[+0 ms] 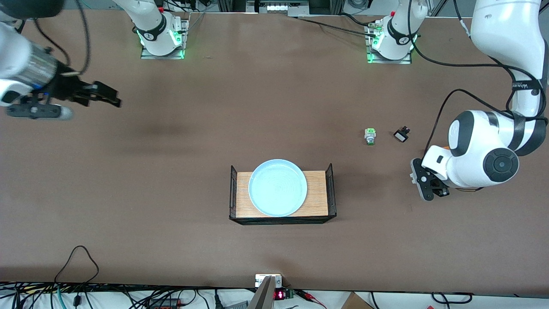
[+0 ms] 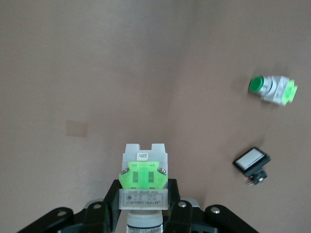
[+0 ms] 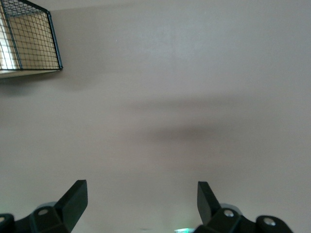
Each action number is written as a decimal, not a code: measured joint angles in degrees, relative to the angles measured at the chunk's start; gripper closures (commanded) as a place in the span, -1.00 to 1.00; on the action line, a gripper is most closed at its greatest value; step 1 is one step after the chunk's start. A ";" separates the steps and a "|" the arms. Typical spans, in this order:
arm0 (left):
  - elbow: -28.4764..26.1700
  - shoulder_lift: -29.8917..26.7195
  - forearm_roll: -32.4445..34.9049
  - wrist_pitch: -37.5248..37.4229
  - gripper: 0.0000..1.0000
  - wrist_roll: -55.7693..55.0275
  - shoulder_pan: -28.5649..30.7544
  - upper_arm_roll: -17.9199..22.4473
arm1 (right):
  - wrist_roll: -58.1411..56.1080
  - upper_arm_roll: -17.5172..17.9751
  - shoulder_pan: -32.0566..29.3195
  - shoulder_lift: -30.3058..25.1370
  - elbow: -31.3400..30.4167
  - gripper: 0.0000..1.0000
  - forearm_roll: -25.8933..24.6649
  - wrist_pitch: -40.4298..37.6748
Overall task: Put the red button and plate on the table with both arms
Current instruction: 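Carry the green button beside the orange box and lower it, then release the button with the left gripper while the right gripper reaches the plate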
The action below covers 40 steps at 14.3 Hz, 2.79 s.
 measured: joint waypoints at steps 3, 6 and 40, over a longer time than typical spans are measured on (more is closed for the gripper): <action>-1.13 2.87 -0.70 1.66 0.40 6.09 0.51 -0.06 | 11.25 0.28 7.09 1.11 0.07 -1.00 0.13 1.70; -1.29 5.17 -1.49 3.04 0.38 9.13 1.06 -0.10 | 21.31 0.38 12.79 2.68 0.67 -1.00 2.98 4.30; 12.64 -11.82 -6.31 -39.41 -1.00 -65.84 1.15 -2.56 | 70.26 -0.97 26.52 37.15 16.84 -1.00 7.73 40.57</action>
